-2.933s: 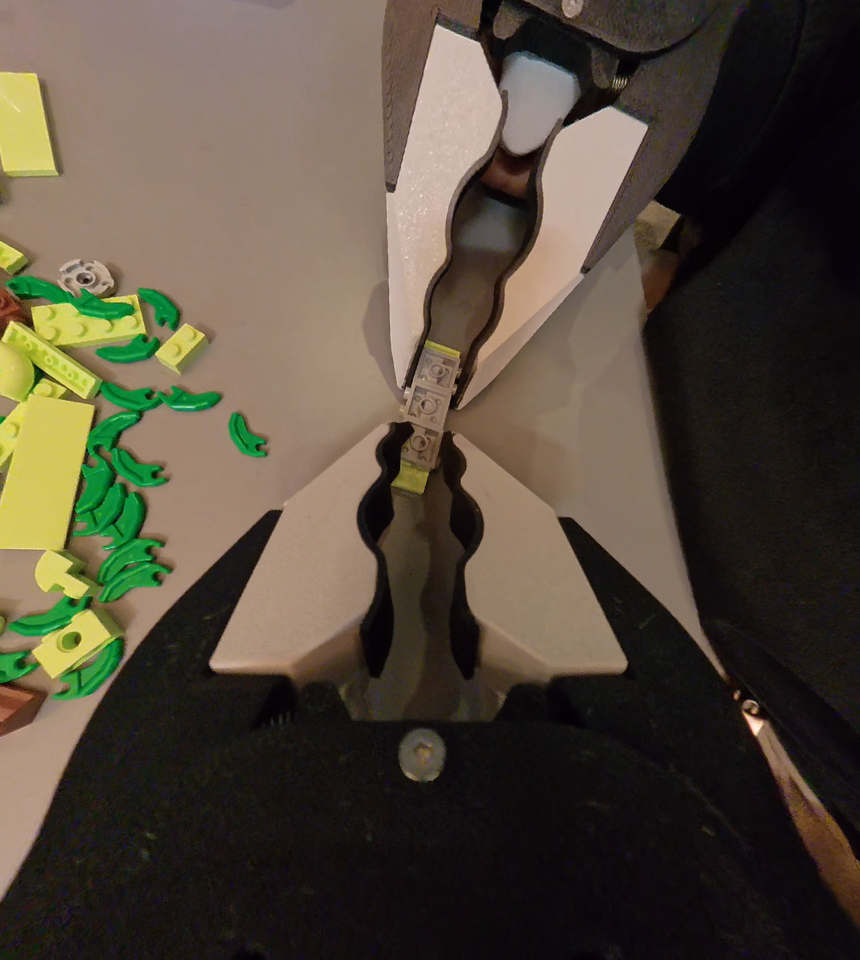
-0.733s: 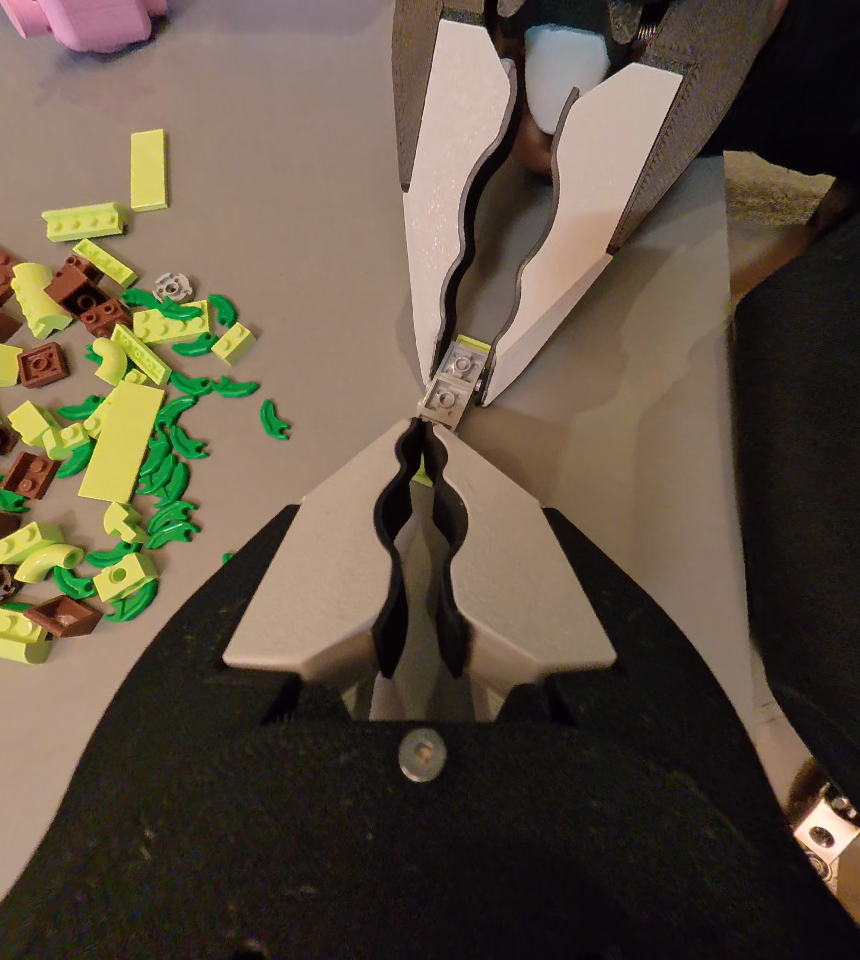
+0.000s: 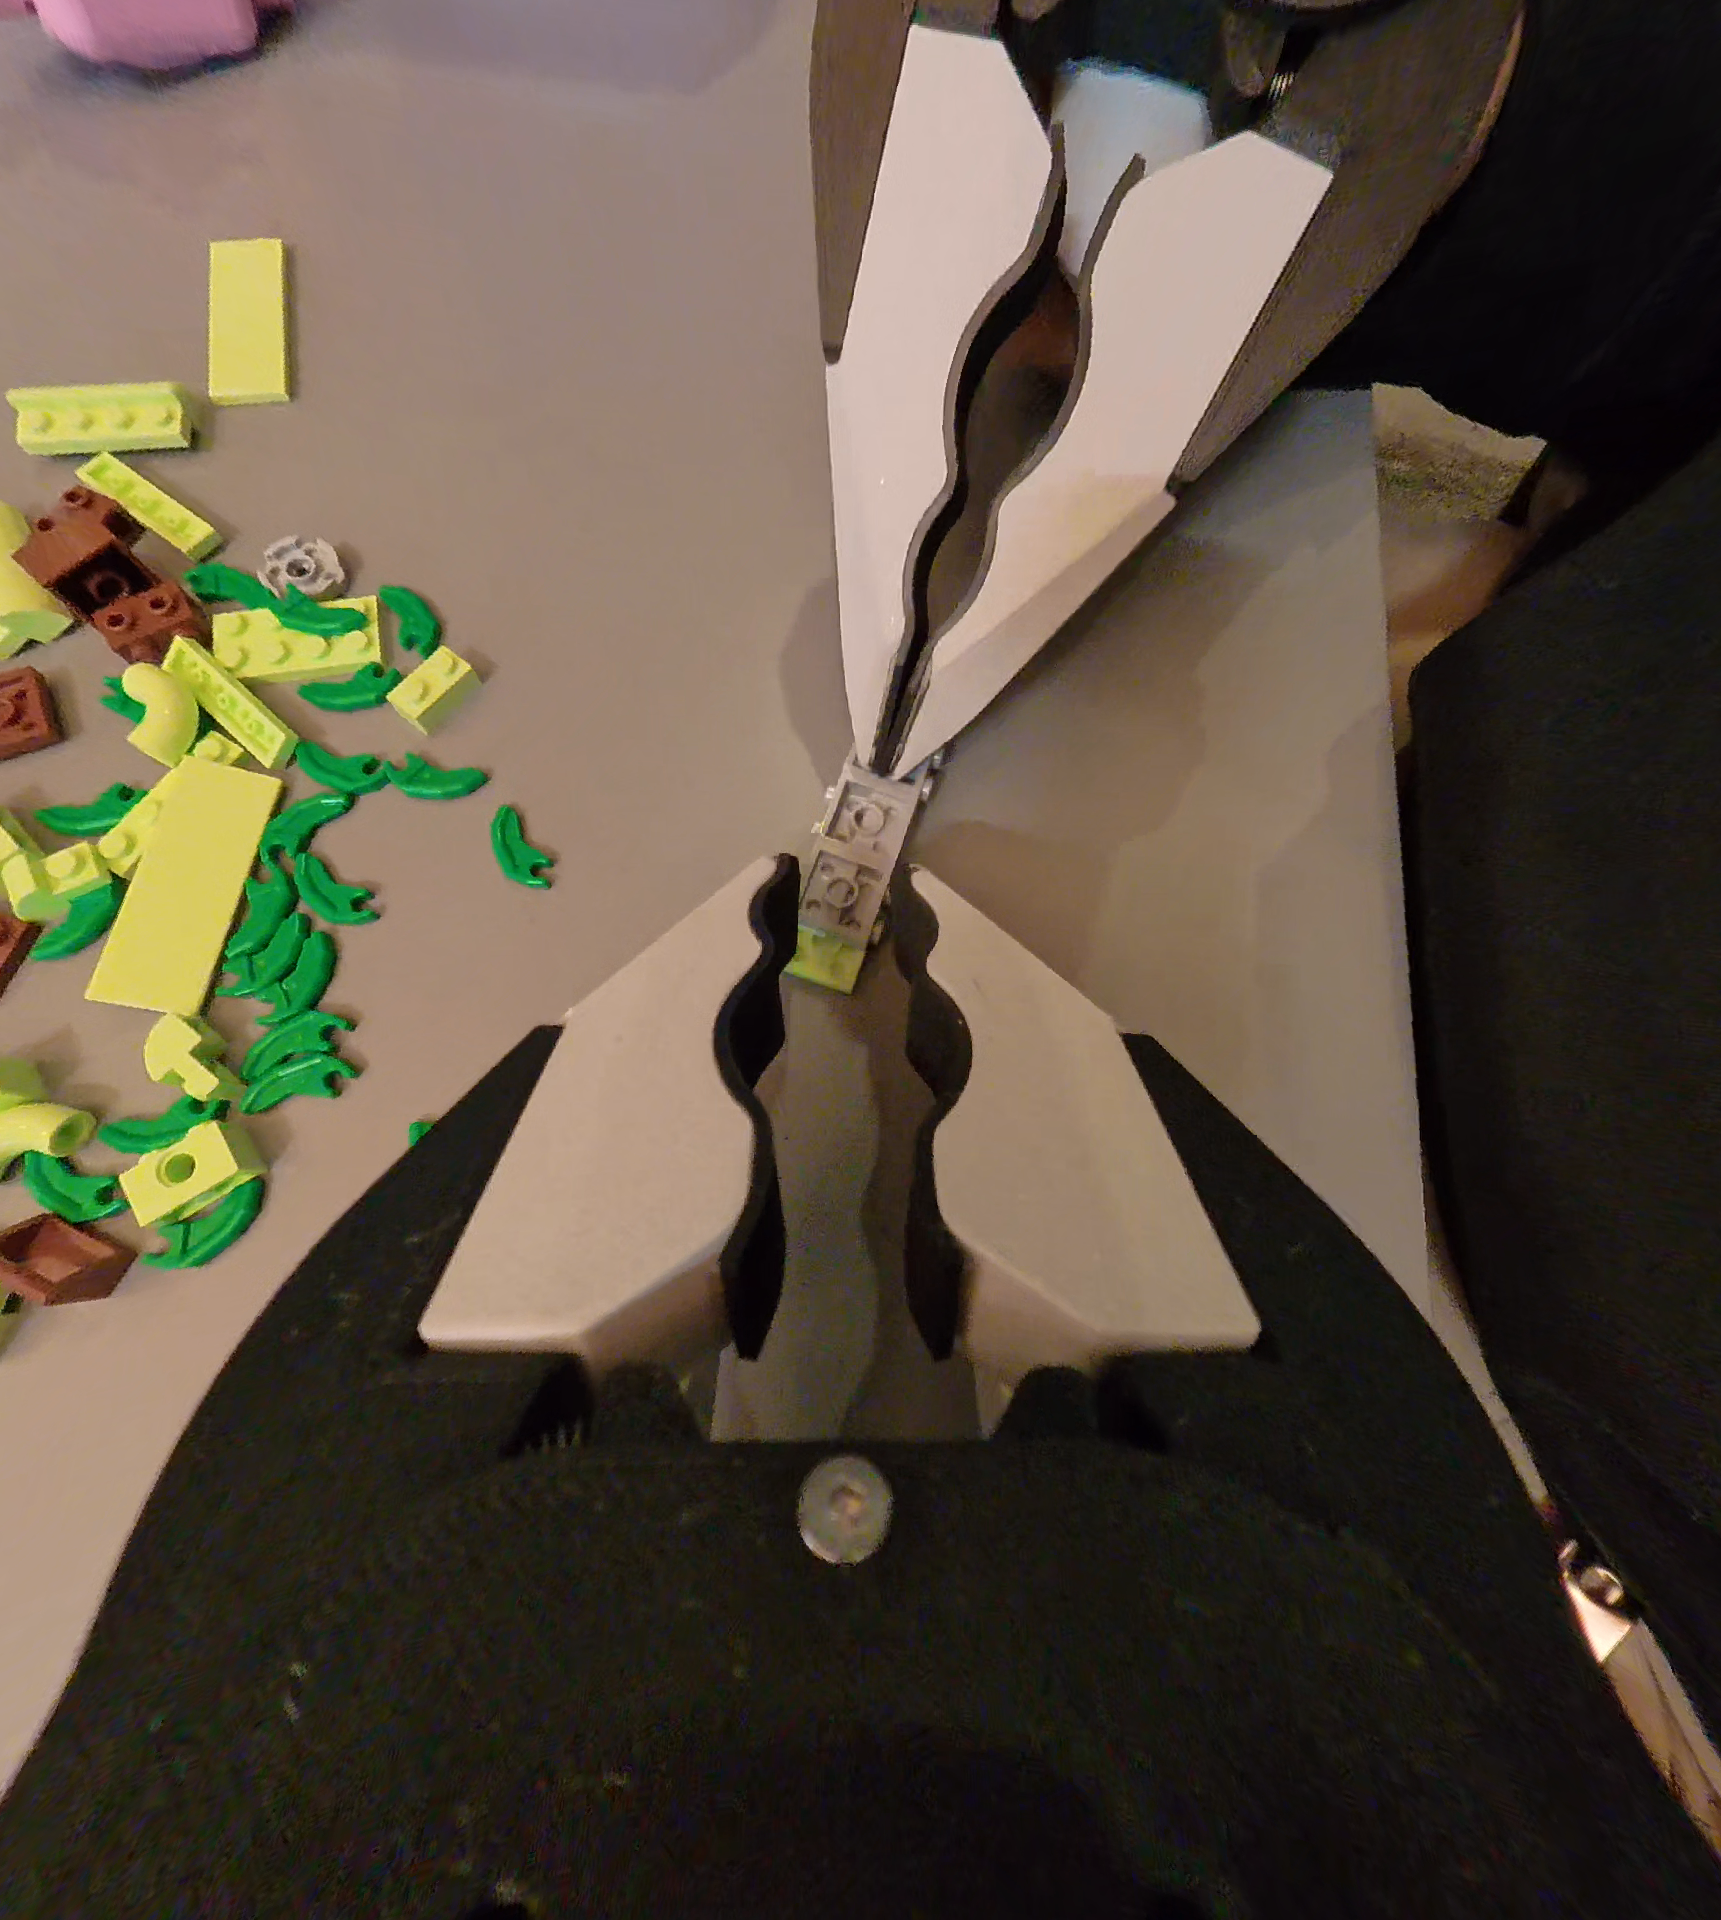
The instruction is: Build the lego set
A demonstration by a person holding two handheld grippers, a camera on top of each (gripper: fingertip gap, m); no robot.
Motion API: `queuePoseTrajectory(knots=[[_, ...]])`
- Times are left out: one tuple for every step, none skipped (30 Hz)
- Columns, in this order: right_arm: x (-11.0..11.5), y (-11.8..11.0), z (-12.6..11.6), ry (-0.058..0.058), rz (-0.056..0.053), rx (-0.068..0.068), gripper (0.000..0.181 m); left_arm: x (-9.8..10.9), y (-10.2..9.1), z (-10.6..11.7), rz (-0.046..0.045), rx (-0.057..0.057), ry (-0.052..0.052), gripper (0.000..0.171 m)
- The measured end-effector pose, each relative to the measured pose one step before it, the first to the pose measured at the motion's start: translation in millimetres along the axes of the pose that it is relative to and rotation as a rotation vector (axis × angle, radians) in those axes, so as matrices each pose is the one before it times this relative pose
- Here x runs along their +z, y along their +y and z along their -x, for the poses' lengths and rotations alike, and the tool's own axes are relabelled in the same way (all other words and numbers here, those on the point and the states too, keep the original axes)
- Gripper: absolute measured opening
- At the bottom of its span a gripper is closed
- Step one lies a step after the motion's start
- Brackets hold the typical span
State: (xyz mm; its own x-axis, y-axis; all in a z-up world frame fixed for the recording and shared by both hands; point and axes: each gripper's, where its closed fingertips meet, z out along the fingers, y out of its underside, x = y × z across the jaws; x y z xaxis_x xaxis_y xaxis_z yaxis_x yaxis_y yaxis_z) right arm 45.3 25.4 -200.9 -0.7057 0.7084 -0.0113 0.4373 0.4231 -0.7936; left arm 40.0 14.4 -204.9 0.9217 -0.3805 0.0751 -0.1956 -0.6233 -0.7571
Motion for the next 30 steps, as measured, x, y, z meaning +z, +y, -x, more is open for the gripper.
queuePoseTrajectory(knots=[[0.03, 0.0, -0.05, 0.0017, 0.0003, -0.0004, 0.0, -0.07, 0.05, -0.02, -0.00001, -0.0073, 0.0056, 0.017], [0.1, 0.07, -0.25, -0.0001, 0.0003, 0.0033, 0.0, 0.28, 0.62, -0.51, 0.00377, -0.0122, 0.0105, 0.016], [0.02, 0.27, 0.01, -0.0033, 0.0006, 0.0068, 0.0, 0.2, 0.23, 0.02, 0.00195, -0.012, 0.008, 0.017], [-0.02, 0.18, 0.27, -0.0065, 0.0009, 0.0071, 0.0, 0.08, 0.1, -0.04, 0.00058, -0.0092, 0.0077, 0.017], [0.1, 0.22, 0.19, -0.0051, 0.001, 0.0057, 0.0, 0.27, 0.14, 0.0, 0.00157, -0.0079, 0.0074, 0.017], [0.01, 0.26, 0.09, -0.0032, 0.0006, 0.006, 0.0, 0.24, 0.08, -0.04, 0.00121, -0.0055, 0.0056, 0.017], [0.1, 0.23, 0.14, -0.0028, 0.0009, 0.0036, 0.0, 0.04, 0.12, -0.03, 0.0008, -0.0044, 0.0045, 0.017], [0.05, 0.16, 0.02, -0.0005, 0.0009, 0.0004, 0.0, 0.17, 0.08, -0.08, 0.00099, -0.0029, 0.003, 0.017], [0.04, 0.25, 0.1, 0.0006, 0.0003, 0.0018, 0.0, 0.14, 0.06, -0.03, 0.00081, -0.0002, 0.0008, 0.017], [0.1, 0.17, 0.06, 0.0, 0.0002, 0.0051, 0.0, 0.22, 0.01, 0.03, 0.00069, 0.0009, -0.0004, 0.017], [-0.05, 0.0, -0.06, 0.0003, -0.0002, 0.0047, 0.0, 0.06, 0.01, 0.04, 0.00062, 0.0005, -0.0004, 0.017], [0.06, -0.12, 0.02, 0.0017, -0.0009, 0.0038, 0.0, -0.02, 0.05, -0.03, 0.00033, -0.0002, 0.0001, 0.017], [-0.01, -0.14, -0.24, 0.0017, -0.0016, 0.002, 0.0, -0.03, 0.01, 0.04, -0.00005, -0.0004, 0.0002, 0.017], [-0.5, -0.11, -0.23, 0.0005, -0.0011, 0.0027, 0.0, 0.05, -0.04, 0.01, 0.00017, 0.0, 0.0002, 0.017], [-1.05, -0.23, -0.52, -0.002, -0.0034, 0.0075, 0.0, 0.53, 0.51, -0.22, 0.00457, 0.002, -0.0002, 0.018], [-2.79, -1.76, 0.02, -0.0086, -0.0177, 0.0131, 0.0, 0.2, -0.13, 0.13, 0.00047, 0.0029, -0.0048, 0.018], [-5.03, -4.23, 0.17, -0.0133, -0.0395, 0.0172, 0.0, -0.07, 0.09, 0.3, 0.00006, 0.0037, -0.0061, 0.018], [-6.55, -4.78, -0.86, -0.01, -0.0467, 0.0195, 0.0, -0.01, 0.02, 0.17, 0.00005, 0.0035, -0.0049, 0.018], [-6.27, -2.84, -2.05, -0.0027, -0.0343, 0.017, 0.0, -0.02, 0.03, 0.07, 0.00012, 0.0035, -0.0042, 0.018], [-4.56, 1.19, -3.18, 0.0082, -0.0062, 0.008, 0.0, -0.03, 0.04, -0.14, 0.00023, 0.0034, -0.0028, 0.018], [-2.03, 5.26, -4.06, 0.0205, 0.0236, -0.0048, 0.0, 0.01, -0.06, -0.03, 0.00008, 0.002, -0.0017, 0.018], [0.64, 5.89, -2.27, 0.0169, 0.0337, -0.0136, 0.0, -0.01, 0.01, 0.04, 0.00009, 0.0003, -0.0001, 0.018], [2.3, 3.6, 0.52, 0.0038, 0.0262, -0.015, 0.0, 0.02, 0.06, -0.01, 0.00003, -0.0016, 0.0016, 0.018], [3.15, 3.33, 0.84, 0.0056, 0.0279, -0.0148, 0.0, -0.05, -0.05, 0.01, -0.00003, -0.0025, 0.0025, 0.018], [3.55, 3.67, 0.81, 0.0058, 0.0306, -0.0147, 0.0, 0.05, 0.02, -0.12, 0.00007, -0.0027, 0.0028, 0.018], [3.02, 2.73, 0.84, 0.004, 0.0249, -0.0132, 0.0, 0.05, 0.02, 0.0, 0.00006, -0.0022, 0.0022, 0.018], [1.55, -0.35, 1.14, 0.0003, 0.0047, -0.0095, 0.0, -0.02, -0.07, 0.06, 0.00001, -0.0018, 0.0018, 0.018], [0.37, -2.01, 1.51, -0.0047, -0.0088, -0.0037, 0.0, 0.01, 0.08, -0.02, 0.00016, -0.0017, 0.0016, 0.018], [-0.29, -1.38, -0.03, 0.0014, -0.007, 0.001, 0.0, 0.05, -0.09, 0.0, 0.00007, -0.0016, 0.0011, 0.018], [-0.66, -1.28, -0.11, -0.0008, -0.0088, 0.0029, 0.0, 0.03, 0.04, -0.03, 0.00026, -0.0023, 0.0023, 0.018]])
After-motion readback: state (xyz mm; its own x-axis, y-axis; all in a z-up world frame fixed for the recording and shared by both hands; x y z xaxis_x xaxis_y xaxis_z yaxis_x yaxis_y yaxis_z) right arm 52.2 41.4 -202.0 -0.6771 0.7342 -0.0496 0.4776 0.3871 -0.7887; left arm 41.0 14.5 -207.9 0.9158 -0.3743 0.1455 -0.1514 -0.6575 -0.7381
